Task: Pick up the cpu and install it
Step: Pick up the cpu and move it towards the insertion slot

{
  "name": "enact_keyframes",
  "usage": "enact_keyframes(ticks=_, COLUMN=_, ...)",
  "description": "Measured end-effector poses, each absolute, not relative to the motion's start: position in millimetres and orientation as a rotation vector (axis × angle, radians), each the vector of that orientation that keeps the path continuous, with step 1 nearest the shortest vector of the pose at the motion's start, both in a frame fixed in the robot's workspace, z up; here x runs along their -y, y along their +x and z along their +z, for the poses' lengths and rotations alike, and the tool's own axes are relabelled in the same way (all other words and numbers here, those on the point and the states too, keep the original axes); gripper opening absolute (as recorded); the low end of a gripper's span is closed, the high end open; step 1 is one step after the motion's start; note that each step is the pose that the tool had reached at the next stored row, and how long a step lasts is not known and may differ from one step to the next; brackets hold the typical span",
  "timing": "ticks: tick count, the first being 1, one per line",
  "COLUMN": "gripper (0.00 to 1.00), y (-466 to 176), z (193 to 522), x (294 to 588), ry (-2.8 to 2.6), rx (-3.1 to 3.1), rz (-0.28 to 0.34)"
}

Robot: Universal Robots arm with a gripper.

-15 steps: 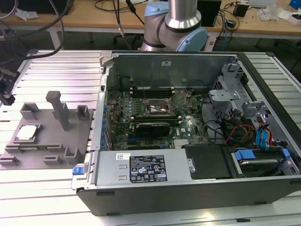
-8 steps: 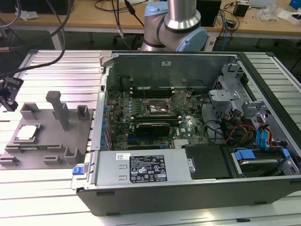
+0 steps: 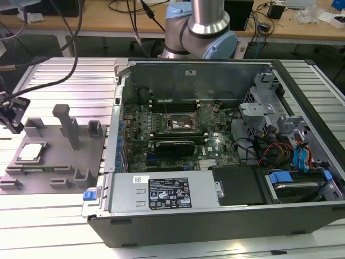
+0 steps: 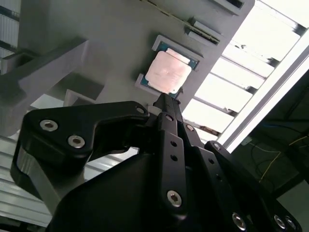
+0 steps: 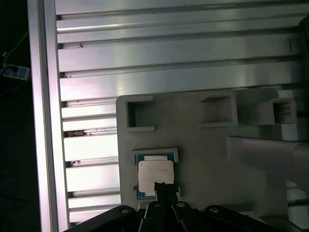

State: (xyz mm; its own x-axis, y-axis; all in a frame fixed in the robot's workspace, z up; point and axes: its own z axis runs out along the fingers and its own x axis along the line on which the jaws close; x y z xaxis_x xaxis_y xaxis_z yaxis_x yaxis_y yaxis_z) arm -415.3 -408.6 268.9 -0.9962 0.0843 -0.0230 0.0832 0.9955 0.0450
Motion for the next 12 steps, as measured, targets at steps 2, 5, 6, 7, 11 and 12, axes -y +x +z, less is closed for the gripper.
enact_keyframes(ticks=2, gripper=0.11, y=-415.3, z=263.8, x=410.0, ry=0.131, rx=-3.113, rz=0.069)
enact_keyframes(ticks=5, gripper=0.11, y=-415.3, z=256.4, x=410.9, ry=0.131, rx=-3.113, rz=0.069)
enact_keyframes(ticks=6, gripper=0.11, y=-415.3, z=254.0, x=411.1, ry=0.131, rx=-3.113, rz=0.069)
enact_keyframes(ticks=7, gripper=0.11, y=-415.4, z=252.2, x=411.2, ry=0.131, rx=-3.113, rz=0.069)
enact_keyframes(ticks=11, gripper=0.11, y=-415.4, z=243.8, x=411.5, ry=0.131, rx=-3.113, rz=0.069)
enact_keyframes(ticks=12, gripper=0.11, y=-415.5, z=240.9, x=411.5, ry=0.131, rx=-3.113, rz=0.069)
